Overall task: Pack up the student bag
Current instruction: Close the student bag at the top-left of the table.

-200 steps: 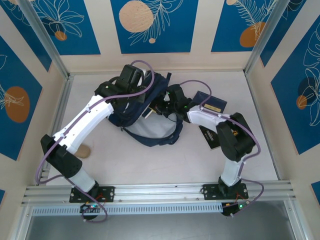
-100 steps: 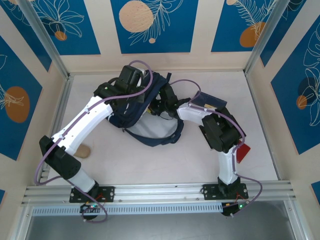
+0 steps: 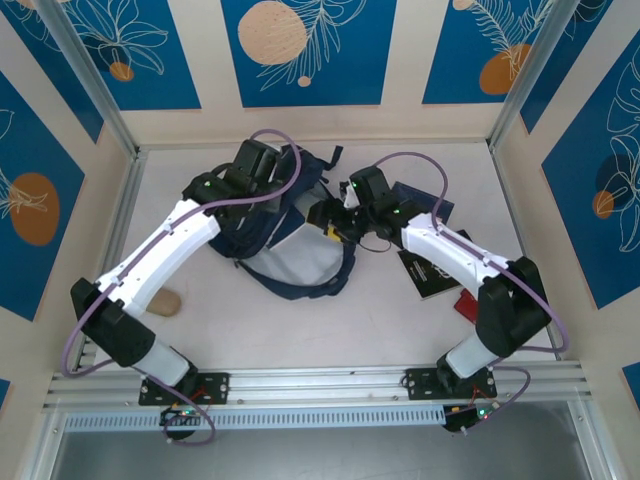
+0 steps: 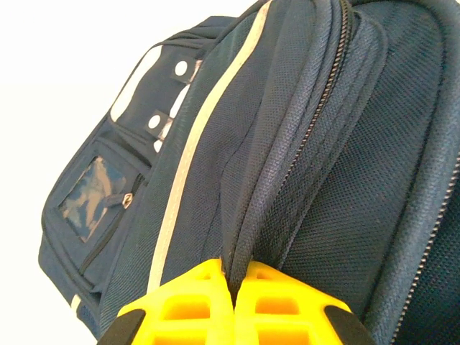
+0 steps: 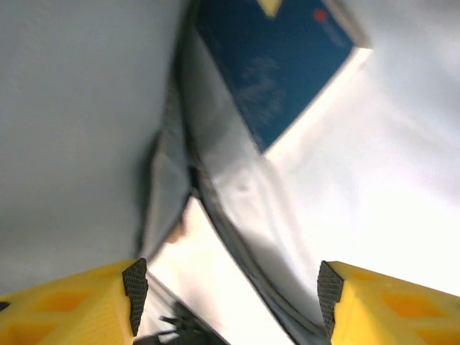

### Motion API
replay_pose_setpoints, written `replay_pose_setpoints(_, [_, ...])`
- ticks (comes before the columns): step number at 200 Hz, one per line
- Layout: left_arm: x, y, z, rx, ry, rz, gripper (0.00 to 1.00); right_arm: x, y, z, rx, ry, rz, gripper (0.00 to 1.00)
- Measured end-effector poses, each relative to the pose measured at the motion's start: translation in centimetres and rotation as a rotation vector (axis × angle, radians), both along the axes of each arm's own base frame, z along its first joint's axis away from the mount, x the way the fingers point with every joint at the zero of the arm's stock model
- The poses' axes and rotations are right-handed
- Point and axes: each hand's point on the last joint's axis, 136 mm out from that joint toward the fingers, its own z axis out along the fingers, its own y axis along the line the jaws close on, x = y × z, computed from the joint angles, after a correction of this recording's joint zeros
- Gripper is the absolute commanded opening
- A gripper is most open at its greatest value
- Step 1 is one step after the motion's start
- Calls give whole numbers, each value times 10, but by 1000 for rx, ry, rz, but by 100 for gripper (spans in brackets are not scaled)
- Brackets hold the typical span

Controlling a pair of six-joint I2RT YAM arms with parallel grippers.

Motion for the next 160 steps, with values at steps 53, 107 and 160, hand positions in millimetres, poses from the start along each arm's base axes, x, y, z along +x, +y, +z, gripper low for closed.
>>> replay_pose_setpoints(53, [-12,39,-33,145,28,66,10,0,-94,-44,-337,53,-138,75])
replay_pose_setpoints(107, [-28,36,-54,31,54,51,94,25,-207,-81,-548,156,-422,83])
replay_pose_setpoints(160, [-22,30,-39,-118,10,79,100,26,-247,-138,-712,345,-444,76])
